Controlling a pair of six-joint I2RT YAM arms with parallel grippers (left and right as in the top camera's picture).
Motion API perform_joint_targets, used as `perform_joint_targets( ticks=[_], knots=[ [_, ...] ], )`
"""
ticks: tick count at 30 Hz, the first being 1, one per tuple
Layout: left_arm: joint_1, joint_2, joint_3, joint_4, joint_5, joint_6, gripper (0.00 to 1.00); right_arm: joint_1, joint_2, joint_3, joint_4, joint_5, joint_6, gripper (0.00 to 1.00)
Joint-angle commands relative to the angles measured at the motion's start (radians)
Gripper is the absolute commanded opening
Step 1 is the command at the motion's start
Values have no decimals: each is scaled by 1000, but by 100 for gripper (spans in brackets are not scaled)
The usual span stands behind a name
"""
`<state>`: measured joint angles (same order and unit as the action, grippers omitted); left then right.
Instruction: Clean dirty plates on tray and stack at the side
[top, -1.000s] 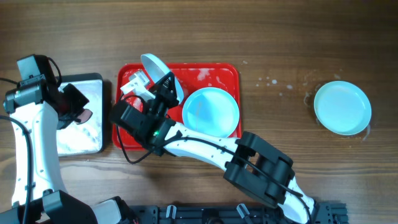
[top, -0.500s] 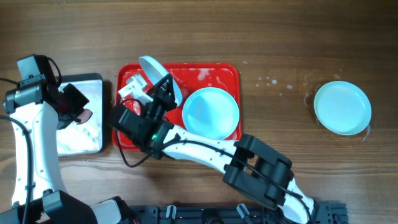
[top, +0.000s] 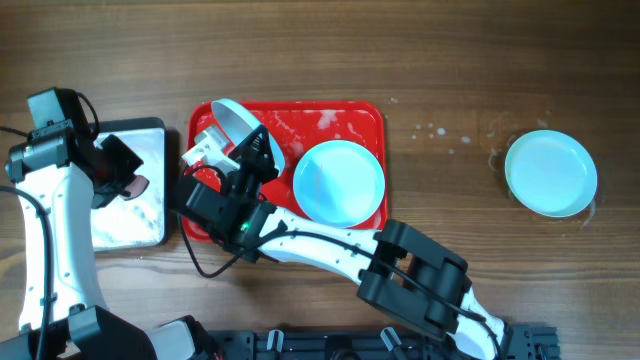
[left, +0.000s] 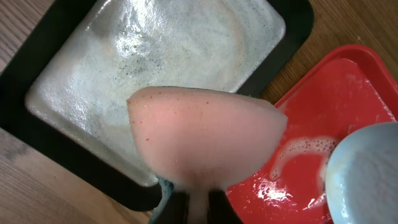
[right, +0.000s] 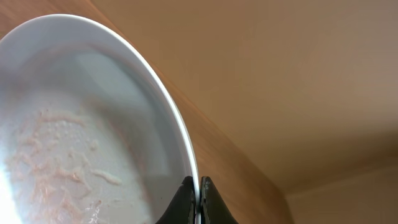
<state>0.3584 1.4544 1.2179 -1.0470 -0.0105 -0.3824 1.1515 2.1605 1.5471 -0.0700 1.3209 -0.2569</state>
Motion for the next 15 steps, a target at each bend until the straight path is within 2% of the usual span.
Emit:
perform_joint_targets(
  ticks=[1,12,15],
  knots=[
    [4,-18,17,-2,-2,-19,4,22,-4,4,0,-30,9,4],
    [4,-18,16,-5,-2,-19,4,23,-11,4,5,-45,24,4],
    [4,-18,16,-5,-2,-19,4,26,-11,4,-57,-128,55,4]
  ],
)
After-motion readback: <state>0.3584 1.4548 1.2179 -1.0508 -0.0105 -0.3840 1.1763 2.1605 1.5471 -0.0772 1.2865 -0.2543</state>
